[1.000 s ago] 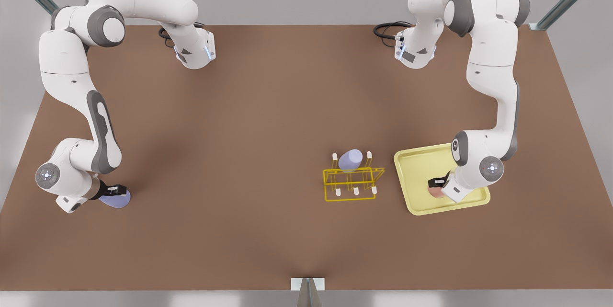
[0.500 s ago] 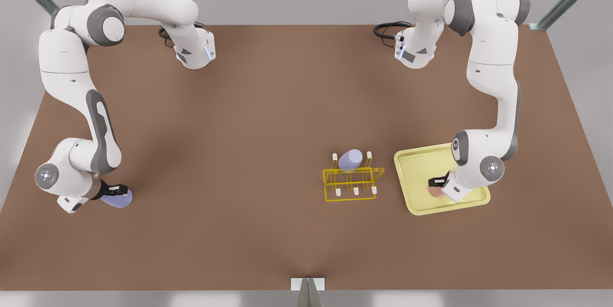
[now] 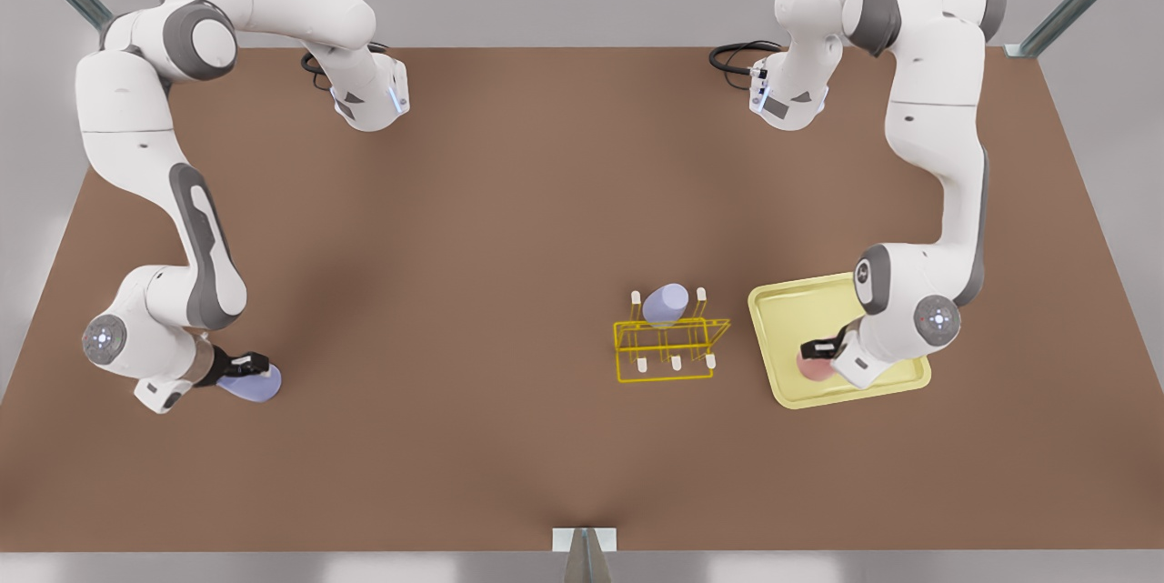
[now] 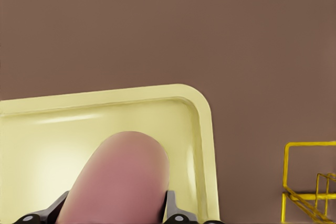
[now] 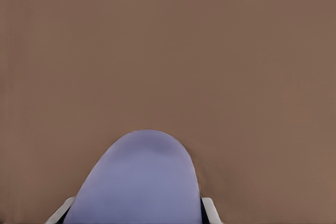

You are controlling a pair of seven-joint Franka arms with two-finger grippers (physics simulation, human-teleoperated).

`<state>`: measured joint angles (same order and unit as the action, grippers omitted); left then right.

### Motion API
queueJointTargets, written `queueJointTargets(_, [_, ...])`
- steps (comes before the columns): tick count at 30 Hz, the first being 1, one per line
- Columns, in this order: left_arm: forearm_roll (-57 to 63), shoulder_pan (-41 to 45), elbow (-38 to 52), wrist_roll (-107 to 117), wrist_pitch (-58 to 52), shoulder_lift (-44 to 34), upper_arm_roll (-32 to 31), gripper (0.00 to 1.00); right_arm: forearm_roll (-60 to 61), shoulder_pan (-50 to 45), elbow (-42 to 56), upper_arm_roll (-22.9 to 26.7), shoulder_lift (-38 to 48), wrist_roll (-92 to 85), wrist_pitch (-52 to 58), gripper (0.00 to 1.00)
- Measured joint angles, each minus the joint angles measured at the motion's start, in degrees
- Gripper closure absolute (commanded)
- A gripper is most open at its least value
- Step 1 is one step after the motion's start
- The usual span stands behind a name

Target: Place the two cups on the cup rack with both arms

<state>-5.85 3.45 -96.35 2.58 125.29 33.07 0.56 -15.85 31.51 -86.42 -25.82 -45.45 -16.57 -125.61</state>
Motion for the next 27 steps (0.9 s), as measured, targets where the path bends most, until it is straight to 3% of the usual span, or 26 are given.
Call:
queueJointTargets(5, [-0.14, 0.16, 5.39, 0.92, -5.81, 0.01, -3.80, 0.15, 2.65, -0.88, -0.10, -3.95, 0.19, -0.13, 0.82, 0.26])
queueJointTargets(14, [-0.15, 0.85, 12.23, 7.60, -10.95, 0.94, -12.15, 0.15, 16.38, -14.40, 2.43, -4.11, 1.08, 0.37, 1.46, 0.26])
queueJointTargets(27, [0.14, 1.64, 17.48, 16.43, -15.93, 2.93, -16.00, 0.15, 23.83, -32.19, 17.98, -3.83, -6.68, 6.84, -1.71, 0.26])
